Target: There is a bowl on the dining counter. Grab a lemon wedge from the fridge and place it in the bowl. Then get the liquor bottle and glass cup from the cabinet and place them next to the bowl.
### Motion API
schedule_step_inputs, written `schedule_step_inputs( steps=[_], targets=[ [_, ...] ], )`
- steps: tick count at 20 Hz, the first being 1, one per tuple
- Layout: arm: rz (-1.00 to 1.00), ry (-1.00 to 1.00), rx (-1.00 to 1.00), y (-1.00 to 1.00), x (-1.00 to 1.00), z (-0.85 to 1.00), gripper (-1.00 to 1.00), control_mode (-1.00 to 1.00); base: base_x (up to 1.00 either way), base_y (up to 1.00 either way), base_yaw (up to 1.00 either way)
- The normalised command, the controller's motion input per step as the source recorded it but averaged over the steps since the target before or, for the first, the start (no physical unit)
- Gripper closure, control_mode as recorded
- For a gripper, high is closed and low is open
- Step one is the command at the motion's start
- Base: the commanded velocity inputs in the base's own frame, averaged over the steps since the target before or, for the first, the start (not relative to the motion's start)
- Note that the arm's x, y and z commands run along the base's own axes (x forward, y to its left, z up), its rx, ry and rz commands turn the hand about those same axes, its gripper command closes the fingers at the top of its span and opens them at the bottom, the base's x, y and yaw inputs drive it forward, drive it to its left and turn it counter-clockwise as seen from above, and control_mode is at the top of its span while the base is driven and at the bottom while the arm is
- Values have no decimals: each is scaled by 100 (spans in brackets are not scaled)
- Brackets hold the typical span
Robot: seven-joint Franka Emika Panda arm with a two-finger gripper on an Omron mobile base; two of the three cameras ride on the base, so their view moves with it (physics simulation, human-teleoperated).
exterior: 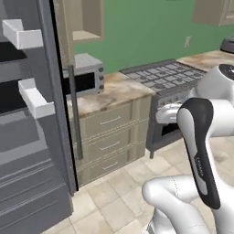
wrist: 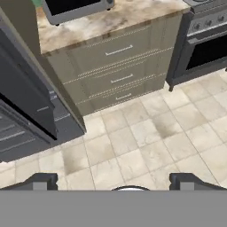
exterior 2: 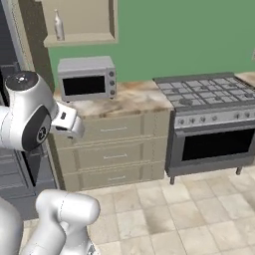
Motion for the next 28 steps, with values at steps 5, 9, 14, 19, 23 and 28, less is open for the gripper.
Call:
schedule_step_inputs(
  steps=[5, 9, 14, 19, 23, 28],
  targets=[
    [0, 0, 0, 0, 0, 0, -100, 100, 93, -63, 50],
    [0, 0, 0, 0, 0, 0, -100, 100, 69, -67, 48],
    [0, 0, 0, 0, 0, 0, -100, 100, 70, -44, 51],
    [0, 0, 0, 0, 0, 0, -100, 100, 88, -30, 45],
    [0, 0, 0, 0, 0, 0, -100, 100, 81, -26, 23],
    [0, 0, 0, 0, 0, 0, -100, 100, 63, -21, 19]
  ],
)
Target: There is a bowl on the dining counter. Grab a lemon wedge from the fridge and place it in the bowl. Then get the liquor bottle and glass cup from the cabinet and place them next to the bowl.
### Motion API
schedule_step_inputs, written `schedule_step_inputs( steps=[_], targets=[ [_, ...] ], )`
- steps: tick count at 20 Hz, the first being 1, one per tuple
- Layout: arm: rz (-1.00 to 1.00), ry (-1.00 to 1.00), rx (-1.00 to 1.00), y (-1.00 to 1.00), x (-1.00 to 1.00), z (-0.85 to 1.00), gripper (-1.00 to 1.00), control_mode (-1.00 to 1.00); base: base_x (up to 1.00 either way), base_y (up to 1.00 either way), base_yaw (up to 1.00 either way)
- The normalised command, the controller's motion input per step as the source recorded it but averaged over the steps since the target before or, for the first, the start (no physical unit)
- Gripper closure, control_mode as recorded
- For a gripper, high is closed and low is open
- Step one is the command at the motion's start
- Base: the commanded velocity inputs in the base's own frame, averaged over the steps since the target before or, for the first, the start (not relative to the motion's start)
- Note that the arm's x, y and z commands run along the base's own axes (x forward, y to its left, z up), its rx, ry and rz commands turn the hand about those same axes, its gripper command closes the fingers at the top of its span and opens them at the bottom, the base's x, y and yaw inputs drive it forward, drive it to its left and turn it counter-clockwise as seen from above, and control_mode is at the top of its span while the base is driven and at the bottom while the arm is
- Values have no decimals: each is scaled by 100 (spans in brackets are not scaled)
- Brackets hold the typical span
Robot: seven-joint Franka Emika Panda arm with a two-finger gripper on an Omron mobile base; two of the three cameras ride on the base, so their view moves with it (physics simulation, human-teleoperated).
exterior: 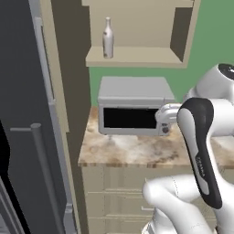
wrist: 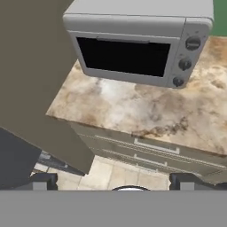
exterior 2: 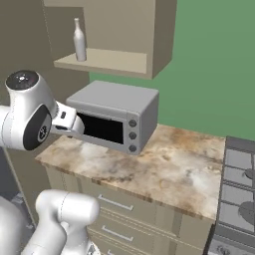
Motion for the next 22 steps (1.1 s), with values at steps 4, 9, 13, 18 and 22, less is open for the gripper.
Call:
schedule_step_inputs(
  steps=[4, 9, 13, 18, 22],
  targets=[
    [11, -12, 0, 0, 3, 15, -100, -100, 21, -1, 11],
    [23, -45, 0, 0, -7, 65, -100, -100, 0, 0, 0],
    [14, -31, 0, 0, 23, 69, -100, -100, 0, 0, 0],
    [6, -4, 0, 3, 70, 47, -100, -100, 0, 0, 0],
    [0, 0, 0, 31, 89, 39, -100, -100, 0, 0, 0]
  ],
)
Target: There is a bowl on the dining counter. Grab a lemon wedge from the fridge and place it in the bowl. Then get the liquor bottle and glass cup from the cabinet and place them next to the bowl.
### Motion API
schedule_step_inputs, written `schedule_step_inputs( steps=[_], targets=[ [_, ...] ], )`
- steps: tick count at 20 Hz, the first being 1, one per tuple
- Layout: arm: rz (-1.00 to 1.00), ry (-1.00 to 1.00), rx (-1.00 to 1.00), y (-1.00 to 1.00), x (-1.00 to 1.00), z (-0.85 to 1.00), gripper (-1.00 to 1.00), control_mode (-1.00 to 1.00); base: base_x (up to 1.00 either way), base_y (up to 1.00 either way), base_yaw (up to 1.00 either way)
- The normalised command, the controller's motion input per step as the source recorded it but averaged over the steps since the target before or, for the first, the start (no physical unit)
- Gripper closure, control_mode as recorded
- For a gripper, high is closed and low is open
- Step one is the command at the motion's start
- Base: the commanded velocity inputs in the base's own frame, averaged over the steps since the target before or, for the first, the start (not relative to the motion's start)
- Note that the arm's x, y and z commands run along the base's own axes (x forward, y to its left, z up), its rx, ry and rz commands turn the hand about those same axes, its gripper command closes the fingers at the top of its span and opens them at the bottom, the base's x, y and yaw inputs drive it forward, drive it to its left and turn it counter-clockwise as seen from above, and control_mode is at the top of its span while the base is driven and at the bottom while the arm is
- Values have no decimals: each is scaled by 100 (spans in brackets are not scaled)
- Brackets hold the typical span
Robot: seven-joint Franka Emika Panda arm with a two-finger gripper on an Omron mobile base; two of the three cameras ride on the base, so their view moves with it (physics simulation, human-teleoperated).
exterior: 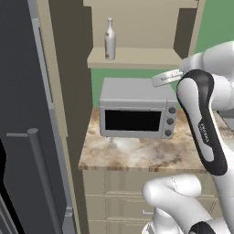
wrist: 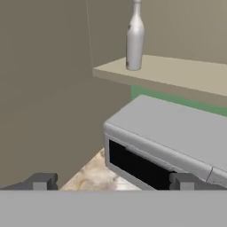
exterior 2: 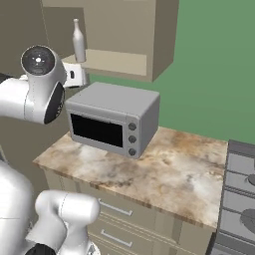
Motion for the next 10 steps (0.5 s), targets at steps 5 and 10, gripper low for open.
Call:
schedule_step_inputs(
  steps=[5, 10],
  targets=[
    [0, 0, 0, 37, 83, 35, -100, -100, 0, 0, 0],
    [0, 0, 0, 27, 88, 25, -100, -100, 0, 0, 0]
  ],
)
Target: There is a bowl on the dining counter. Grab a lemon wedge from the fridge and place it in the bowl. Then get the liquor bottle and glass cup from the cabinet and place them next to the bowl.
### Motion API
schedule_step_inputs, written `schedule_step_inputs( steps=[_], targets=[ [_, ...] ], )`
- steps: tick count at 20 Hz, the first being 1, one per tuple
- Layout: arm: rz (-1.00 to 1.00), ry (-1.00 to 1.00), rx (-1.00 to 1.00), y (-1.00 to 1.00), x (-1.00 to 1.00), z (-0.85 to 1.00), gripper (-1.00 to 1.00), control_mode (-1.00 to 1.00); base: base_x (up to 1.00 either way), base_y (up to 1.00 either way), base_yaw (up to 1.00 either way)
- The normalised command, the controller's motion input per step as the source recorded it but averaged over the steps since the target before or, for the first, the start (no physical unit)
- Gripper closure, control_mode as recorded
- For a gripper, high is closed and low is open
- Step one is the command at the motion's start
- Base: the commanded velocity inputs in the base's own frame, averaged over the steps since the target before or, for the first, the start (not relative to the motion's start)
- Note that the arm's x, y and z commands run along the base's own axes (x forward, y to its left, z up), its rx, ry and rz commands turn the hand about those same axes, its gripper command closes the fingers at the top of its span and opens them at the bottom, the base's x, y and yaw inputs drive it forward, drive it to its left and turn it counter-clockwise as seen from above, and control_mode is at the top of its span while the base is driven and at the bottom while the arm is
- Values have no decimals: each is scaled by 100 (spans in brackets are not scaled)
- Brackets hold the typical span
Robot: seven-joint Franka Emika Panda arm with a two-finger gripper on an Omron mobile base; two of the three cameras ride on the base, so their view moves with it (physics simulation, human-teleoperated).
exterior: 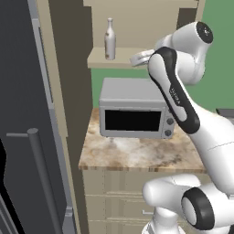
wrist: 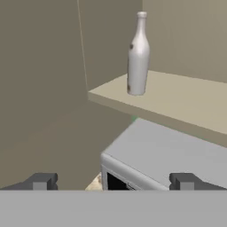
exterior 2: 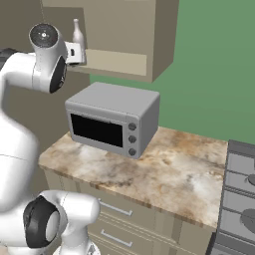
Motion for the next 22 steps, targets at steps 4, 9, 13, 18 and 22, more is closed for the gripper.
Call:
schedule_step_inputs(
  steps=[4, 9, 13, 18, 22],
  targets=[
    [0, 0, 0, 31, 64, 34, -100, -100, 0, 0, 0],
    [0, 0, 0, 24, 71, 31, -100, -100, 0, 0, 0],
    [-1, 0, 0, 6, 78, 13, -100, -100, 0, 0, 0],
    [-3, 0, 0, 0, 63, 3, -100, -100, 0, 0, 0],
    [-1, -4, 0, 6, 39, 0, -100, -100, 0, 0, 0]
  ],
)
